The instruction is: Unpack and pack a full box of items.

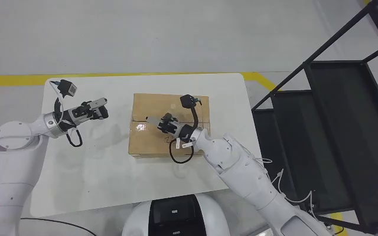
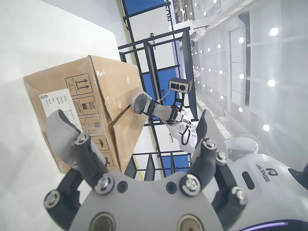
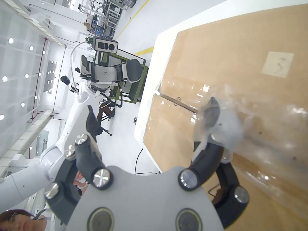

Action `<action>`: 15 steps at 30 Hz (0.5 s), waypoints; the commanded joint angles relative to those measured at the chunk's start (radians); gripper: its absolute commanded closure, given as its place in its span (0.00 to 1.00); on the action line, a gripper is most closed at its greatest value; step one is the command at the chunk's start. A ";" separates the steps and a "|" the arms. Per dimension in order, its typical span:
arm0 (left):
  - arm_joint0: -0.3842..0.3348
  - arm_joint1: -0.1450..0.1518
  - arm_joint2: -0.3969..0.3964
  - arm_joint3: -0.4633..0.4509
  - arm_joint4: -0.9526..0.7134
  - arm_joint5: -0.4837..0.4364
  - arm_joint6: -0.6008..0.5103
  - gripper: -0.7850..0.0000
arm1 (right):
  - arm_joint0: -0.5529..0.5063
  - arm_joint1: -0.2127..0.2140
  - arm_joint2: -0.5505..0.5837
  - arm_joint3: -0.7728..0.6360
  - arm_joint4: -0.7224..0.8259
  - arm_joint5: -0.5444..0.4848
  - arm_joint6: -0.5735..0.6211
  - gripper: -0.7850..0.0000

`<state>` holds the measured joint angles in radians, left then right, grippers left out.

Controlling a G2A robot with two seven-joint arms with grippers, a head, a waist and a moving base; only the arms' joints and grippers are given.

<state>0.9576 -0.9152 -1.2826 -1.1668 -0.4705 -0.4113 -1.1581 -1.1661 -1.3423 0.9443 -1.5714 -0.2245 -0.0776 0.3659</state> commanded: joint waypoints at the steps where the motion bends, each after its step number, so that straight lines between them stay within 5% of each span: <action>1: -0.001 -0.001 0.002 0.001 0.000 0.000 -0.003 0.00 | 0.017 -0.007 -0.019 0.008 0.002 0.010 -0.004 0.00; 15: 0.009 0.000 -0.009 0.004 -0.009 -0.008 -0.026 0.00 | 0.127 -0.061 -0.138 0.101 0.032 0.047 -0.035 0.00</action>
<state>0.9638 -0.9157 -1.2879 -1.1624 -0.4777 -0.4188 -1.1834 -1.0482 -1.3983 0.8158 -1.4765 -0.1945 -0.0312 0.3349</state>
